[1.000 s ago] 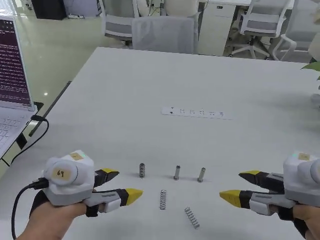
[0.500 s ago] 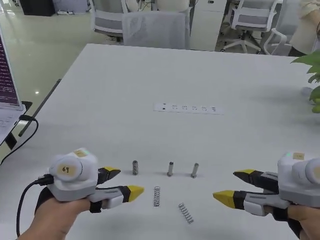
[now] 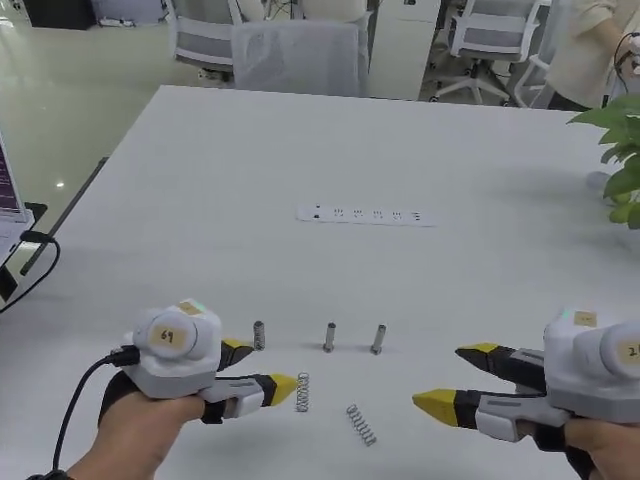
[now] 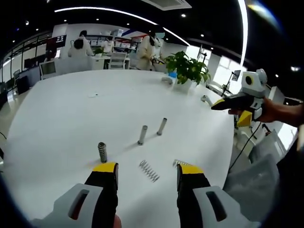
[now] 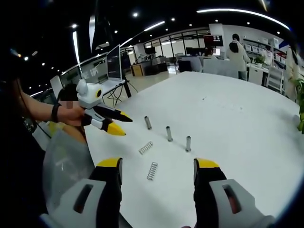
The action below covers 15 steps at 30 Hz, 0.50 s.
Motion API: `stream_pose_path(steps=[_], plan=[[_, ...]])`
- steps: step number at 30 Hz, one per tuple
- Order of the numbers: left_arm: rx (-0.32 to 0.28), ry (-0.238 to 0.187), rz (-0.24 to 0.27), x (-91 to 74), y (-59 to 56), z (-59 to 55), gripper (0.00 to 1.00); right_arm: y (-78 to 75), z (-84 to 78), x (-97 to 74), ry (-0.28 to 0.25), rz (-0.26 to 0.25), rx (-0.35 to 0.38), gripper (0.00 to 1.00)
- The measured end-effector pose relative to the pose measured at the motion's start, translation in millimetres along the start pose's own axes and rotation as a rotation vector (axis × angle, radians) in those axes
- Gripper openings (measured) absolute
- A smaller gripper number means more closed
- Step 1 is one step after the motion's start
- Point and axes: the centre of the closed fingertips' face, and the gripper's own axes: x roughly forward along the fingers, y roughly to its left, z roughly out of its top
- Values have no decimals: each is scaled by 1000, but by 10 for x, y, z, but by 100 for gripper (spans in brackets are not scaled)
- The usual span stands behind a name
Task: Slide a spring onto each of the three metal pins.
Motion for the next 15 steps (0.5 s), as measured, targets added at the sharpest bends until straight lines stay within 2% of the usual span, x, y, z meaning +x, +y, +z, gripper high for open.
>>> stream_pose_path(steps=[10, 15], plan=[[-10, 61, 13, 192, -11, -121, 42, 13, -66, -23, 9, -6, 5, 60], [-32, 103, 23, 297, -19, -225, 39, 18, -76, -33, 8, -10, 8, 61]])
